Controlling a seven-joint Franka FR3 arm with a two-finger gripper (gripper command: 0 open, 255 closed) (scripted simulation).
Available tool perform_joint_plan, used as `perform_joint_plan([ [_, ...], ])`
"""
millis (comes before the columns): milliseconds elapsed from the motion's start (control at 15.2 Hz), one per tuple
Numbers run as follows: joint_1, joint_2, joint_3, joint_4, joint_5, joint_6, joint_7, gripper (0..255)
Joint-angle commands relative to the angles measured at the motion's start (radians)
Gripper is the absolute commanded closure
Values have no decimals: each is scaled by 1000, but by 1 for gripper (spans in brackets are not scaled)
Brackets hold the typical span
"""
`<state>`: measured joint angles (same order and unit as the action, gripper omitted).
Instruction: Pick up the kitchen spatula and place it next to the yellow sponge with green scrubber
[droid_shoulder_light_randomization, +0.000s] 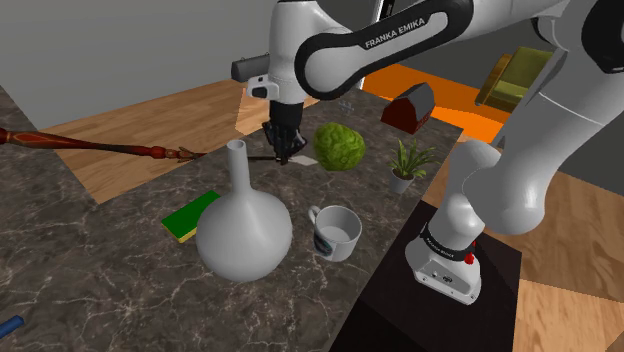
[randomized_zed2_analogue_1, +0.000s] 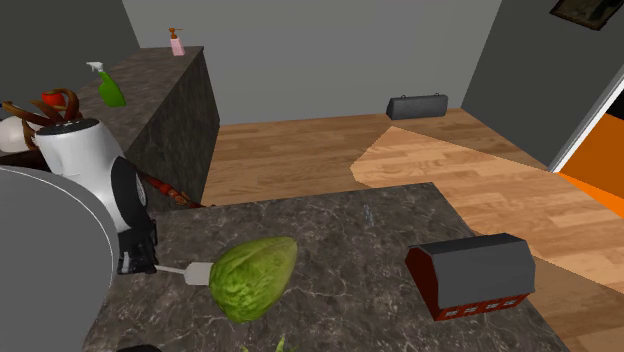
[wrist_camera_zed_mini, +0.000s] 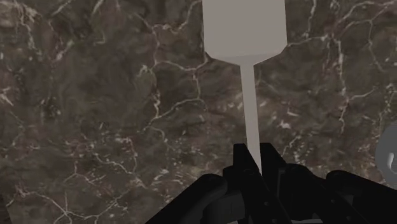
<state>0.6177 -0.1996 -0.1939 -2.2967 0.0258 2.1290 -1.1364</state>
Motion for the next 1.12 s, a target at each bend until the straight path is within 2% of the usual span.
perform_joint_plan([
  [0, 4, 2, 6, -21, 2, 23, 9, 255],
  [858, 8, 97, -2, -111, 30, 206, -19, 255],
  [1056, 8, 104, -2, -115, 32, 217, -21, 255],
])
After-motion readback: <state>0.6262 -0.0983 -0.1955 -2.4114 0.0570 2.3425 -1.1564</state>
